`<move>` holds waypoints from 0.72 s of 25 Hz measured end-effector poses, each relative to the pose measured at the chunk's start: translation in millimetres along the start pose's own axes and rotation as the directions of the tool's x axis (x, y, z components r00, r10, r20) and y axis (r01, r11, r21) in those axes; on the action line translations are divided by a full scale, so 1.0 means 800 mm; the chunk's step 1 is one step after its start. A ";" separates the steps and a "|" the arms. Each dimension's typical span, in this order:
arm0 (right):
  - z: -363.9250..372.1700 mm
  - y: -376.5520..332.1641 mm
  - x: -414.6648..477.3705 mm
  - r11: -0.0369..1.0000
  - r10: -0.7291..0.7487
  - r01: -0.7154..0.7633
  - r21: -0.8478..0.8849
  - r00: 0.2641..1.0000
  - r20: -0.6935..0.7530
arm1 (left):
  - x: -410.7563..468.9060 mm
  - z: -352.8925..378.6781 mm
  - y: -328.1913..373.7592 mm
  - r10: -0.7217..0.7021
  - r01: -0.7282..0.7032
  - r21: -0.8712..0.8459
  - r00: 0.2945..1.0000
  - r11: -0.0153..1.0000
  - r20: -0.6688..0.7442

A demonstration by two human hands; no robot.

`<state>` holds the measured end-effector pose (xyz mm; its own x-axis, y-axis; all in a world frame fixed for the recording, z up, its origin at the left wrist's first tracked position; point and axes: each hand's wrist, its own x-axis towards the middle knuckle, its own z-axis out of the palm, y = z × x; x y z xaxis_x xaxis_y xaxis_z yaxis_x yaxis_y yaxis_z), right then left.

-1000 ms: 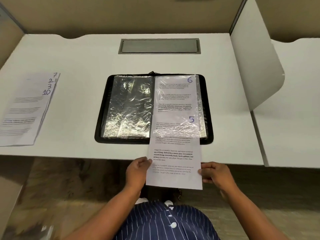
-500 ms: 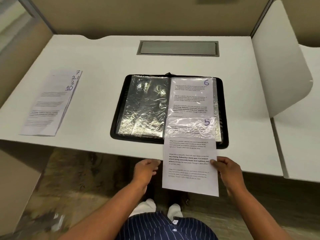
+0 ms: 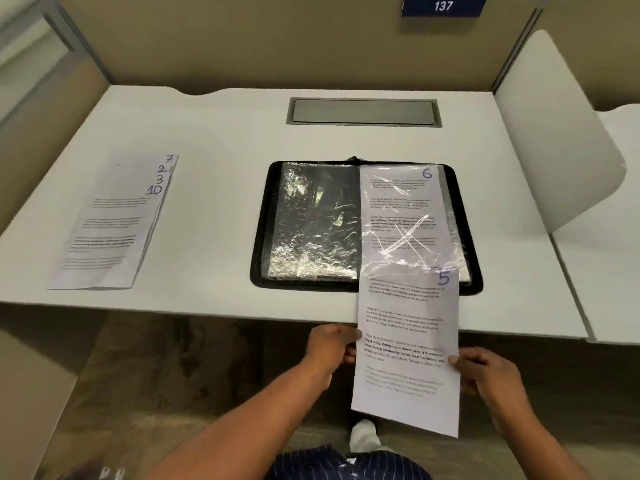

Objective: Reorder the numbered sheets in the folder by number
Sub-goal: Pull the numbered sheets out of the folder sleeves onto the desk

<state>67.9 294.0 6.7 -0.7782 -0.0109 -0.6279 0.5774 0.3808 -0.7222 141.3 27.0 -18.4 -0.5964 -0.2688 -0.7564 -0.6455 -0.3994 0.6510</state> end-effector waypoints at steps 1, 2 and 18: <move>0.009 0.006 -0.013 1.000 0.004 -0.004 0.007 1.000 -0.031 | -0.003 -0.016 -0.001 0.014 -0.015 0.035 1.000 0.999 0.023; 0.020 0.013 -0.026 1.000 0.013 -0.012 0.008 0.998 -0.069 | -0.007 -0.035 -0.002 0.028 -0.031 0.069 0.999 0.997 0.046; 0.324 -0.039 -0.145 0.986 -0.112 0.103 0.128 0.992 0.063 | -0.054 -0.403 0.028 0.202 -0.202 0.102 0.979 0.974 0.010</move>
<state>204.2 43.3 27.0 -0.8207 -0.1116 -0.5604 0.5211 0.2562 -0.8141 306.4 -253.0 8.1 -0.7193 -0.3354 -0.6084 -0.5568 -0.2454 0.7936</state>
